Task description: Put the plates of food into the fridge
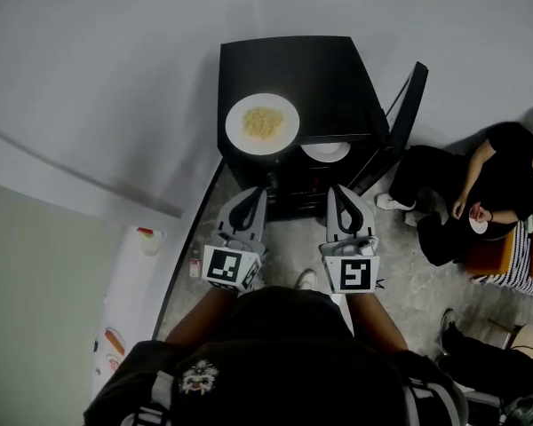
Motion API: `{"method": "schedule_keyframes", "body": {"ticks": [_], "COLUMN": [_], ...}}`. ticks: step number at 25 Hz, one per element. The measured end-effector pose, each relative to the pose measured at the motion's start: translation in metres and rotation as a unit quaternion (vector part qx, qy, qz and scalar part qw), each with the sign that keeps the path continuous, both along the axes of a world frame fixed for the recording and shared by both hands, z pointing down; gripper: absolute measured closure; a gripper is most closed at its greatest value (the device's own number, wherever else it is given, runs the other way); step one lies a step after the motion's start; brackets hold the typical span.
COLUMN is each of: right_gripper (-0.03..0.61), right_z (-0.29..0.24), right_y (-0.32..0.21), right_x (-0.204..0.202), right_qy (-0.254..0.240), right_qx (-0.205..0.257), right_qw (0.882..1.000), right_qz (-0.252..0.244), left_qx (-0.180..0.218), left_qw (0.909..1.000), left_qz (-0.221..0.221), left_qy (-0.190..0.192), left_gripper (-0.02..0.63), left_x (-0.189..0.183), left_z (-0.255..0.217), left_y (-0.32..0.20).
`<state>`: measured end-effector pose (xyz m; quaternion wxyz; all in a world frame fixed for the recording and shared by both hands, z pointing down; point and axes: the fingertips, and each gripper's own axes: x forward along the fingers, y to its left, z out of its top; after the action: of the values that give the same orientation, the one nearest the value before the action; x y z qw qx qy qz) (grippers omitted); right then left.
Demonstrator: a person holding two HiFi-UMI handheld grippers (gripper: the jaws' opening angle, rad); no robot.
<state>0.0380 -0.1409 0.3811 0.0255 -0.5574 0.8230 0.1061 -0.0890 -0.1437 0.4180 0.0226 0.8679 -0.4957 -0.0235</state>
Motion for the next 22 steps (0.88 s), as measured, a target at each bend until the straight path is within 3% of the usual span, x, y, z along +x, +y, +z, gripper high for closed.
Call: {"method": "schedule_keyframes", "body": {"ticks": [4, 10, 13, 15, 20, 22], "right_gripper": [0.554, 0.554, 0.554, 0.554, 0.554, 0.554], "right_z": [-0.004, -0.003, 0.003, 0.004, 0.005, 0.009], "right_y": [0.007, 0.007, 0.011, 0.010, 0.011, 0.013], "right_x": [-0.010, -0.015, -0.020, -0.022, -0.020, -0.020], "right_qy": [0.040, 0.036, 0.101, 0.086, 0.073, 0.114], "right_qx": [0.021, 0.020, 0.014, 0.009, 0.005, 0.007], "right_qw": [0.999, 0.999, 0.995, 0.996, 0.997, 0.993], "right_qz": [-0.006, -0.011, -0.021, -0.025, -0.027, -0.031], "left_qx": [0.000, 0.007, 0.002, -0.004, -0.048, -0.056], "left_qw": [0.9999, 0.9998, 0.9999, 0.9998, 0.9949, 0.9920], "left_qz": [-0.012, -0.014, -0.014, -0.013, -0.001, 0.002], "left_qy": [0.001, 0.008, 0.008, 0.012, 0.089, 0.113], "left_gripper": [0.592, 0.591, 0.591, 0.591, 0.591, 0.591], "left_x": [-0.001, -0.001, -0.001, -0.003, -0.006, -0.008], "left_z": [-0.005, -0.012, -0.012, -0.010, -0.008, -0.012], "left_y": [0.000, 0.001, 0.000, -0.001, -0.010, -0.013]}}
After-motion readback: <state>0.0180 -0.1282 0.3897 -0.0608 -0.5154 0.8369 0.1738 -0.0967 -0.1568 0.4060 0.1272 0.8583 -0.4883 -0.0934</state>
